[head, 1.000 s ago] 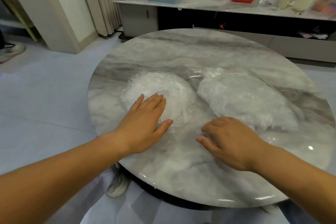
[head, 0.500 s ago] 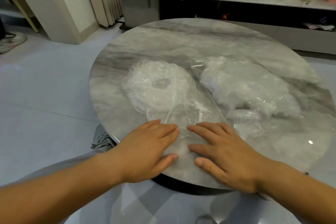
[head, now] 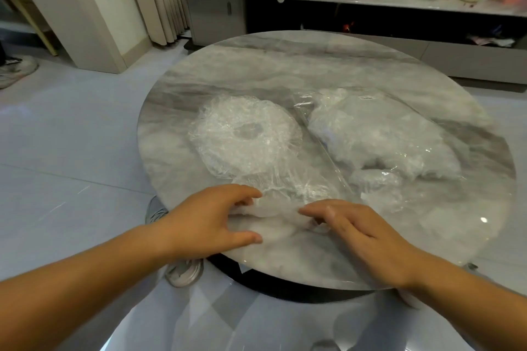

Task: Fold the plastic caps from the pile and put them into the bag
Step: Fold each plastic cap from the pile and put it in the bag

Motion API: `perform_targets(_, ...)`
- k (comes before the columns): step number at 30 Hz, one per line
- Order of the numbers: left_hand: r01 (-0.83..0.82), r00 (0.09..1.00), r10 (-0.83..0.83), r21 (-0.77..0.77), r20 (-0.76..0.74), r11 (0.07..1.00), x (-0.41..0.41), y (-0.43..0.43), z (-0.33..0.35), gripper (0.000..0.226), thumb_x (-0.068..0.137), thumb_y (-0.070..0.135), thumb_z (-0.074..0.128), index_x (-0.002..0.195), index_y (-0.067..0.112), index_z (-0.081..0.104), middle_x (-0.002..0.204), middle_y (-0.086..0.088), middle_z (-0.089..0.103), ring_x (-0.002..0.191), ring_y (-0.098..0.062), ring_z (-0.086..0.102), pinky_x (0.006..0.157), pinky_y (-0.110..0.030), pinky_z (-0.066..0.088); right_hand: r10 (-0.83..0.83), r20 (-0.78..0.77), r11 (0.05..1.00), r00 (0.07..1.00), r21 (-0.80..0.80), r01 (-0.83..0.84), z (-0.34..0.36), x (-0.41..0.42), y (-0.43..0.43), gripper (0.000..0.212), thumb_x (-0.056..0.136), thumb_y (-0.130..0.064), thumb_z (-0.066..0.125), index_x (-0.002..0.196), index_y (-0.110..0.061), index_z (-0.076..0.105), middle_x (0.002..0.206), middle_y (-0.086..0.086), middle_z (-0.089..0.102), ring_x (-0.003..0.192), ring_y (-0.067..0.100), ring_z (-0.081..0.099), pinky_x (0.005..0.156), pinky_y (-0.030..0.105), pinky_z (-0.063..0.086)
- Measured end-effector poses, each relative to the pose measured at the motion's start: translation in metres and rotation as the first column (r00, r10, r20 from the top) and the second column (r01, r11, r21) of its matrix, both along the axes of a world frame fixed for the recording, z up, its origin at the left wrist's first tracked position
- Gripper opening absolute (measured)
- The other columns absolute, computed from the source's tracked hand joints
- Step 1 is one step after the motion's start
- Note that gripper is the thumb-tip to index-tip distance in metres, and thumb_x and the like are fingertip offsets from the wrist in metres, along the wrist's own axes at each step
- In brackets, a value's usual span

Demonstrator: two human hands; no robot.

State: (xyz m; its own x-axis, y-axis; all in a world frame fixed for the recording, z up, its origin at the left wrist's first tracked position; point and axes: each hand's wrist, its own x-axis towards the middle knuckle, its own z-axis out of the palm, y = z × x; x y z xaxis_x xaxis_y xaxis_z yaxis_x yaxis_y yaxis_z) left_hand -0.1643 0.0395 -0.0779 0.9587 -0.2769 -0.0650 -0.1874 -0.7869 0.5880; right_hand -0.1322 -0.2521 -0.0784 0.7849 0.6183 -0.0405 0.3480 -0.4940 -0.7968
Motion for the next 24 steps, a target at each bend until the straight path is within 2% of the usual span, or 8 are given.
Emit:
perform_targets(5,-0.245,0.964,0.212,-0.237,-0.158,0.94,0.013,-0.002,0.006,0.026,0.082,0.054,0.074,0.089,0.029,0.075,0.084,0.005,0.074,0.08,-0.009,0.069,0.085,-0.035,0.057,-0.129,-0.102,0.992,0.986,-0.031,0.126,0.009,0.003,0.007,0.063,0.098,-0.07,0.027,0.113,-0.031,0.074,0.104,-0.024,0.07,0.102,-0.004,0.064,0.089,0.011,0.044)
perform_targets(8,-0.315,0.945,0.291,-0.171,-0.151,0.934,0.019,-0.006,0.003,0.034,0.084,0.055,0.071,0.075,0.022,0.073,0.074,0.001,0.072,0.072,-0.015,0.068,0.074,-0.034,0.058,0.038,0.084,0.964,0.996,-0.265,-0.014,0.012,0.003,0.013,0.072,0.097,-0.07,0.021,0.092,-0.018,0.07,0.096,-0.01,0.068,0.094,0.003,0.062,0.088,0.024,0.048)
perform_targets(12,-0.365,0.929,0.36,-0.051,-0.083,0.93,0.024,-0.013,-0.006,0.033,0.081,0.049,0.077,0.068,0.022,0.065,0.067,0.003,0.066,0.06,-0.006,0.059,0.058,-0.019,0.047,0.144,0.159,0.924,0.977,-0.376,-0.075,0.021,0.005,0.025,0.044,0.098,-0.061,0.027,0.074,-0.038,0.056,0.101,-0.018,0.056,0.101,-0.001,0.052,0.088,0.017,0.04)
perform_targets(14,-0.393,0.919,0.39,-0.038,-0.064,0.919,0.027,-0.013,-0.01,0.033,0.076,0.049,0.081,0.07,0.023,0.062,0.072,0.005,0.063,0.063,-0.004,0.057,0.058,-0.02,0.045,0.071,0.146,0.952,0.987,-0.306,-0.023,0.031,0.012,0.034,0.039,0.098,-0.058,0.034,0.082,-0.037,0.063,0.112,-0.018,0.054,0.109,-0.004,0.049,0.091,0.01,0.035)
perform_targets(17,-0.449,0.894,0.448,-0.032,-0.022,0.893,0.031,-0.014,-0.015,0.039,0.069,0.053,0.084,0.078,0.026,0.057,0.093,0.007,0.051,0.088,-0.011,0.053,0.073,-0.025,0.045,-0.061,0.109,0.976,0.992,-0.203,0.083,0.043,0.032,0.053,0.051,0.101,-0.05,0.04,0.097,-0.012,0.074,0.12,-0.006,0.059,0.112,-0.005,0.049,0.087,0.006,0.035)
perform_targets(19,-0.467,0.884,0.466,-0.02,-0.035,0.884,0.031,-0.015,-0.017,0.044,0.067,0.056,0.084,0.084,0.029,0.054,0.098,0.01,0.044,0.098,-0.015,0.048,0.085,-0.028,0.046,-0.126,0.023,0.975,0.992,-0.179,0.128,0.046,0.049,0.064,0.055,0.105,-0.044,0.042,0.104,0.002,0.072,0.12,0.017,0.065,0.111,0.016,0.058,0.077,0.01,0.039)
perform_targets(20,-0.468,0.883,0.467,-0.009,-0.046,0.884,0.032,-0.016,-0.017,0.046,0.066,0.057,0.084,0.086,0.03,0.053,0.099,0.011,0.042,0.101,-0.015,0.046,0.088,-0.029,0.046,-0.164,-0.05,0.973,0.985,-0.175,0.153,0.046,0.055,0.067,0.054,0.106,-0.043,0.042,0.107,0.002,0.072,0.122,0.02,0.066,0.109,0.023,0.061,0.074,0.011,0.039)
perform_targets(24,-0.493,0.868,0.489,-0.033,-0.093,0.869,0.036,-0.014,-0.017,0.051,0.065,0.058,0.084,0.091,0.031,0.049,0.101,0.013,0.04,0.105,-0.015,0.047,0.087,-0.027,0.044,-0.233,-0.258,0.968,0.938,-0.15,0.2,0.036,0.071,0.077,0.044,0.104,-0.049,0.045,0.105,-0.017,0.075,0.127,-0.001,0.065,0.105,0.005,0.055,0.087,0.026,0.039)
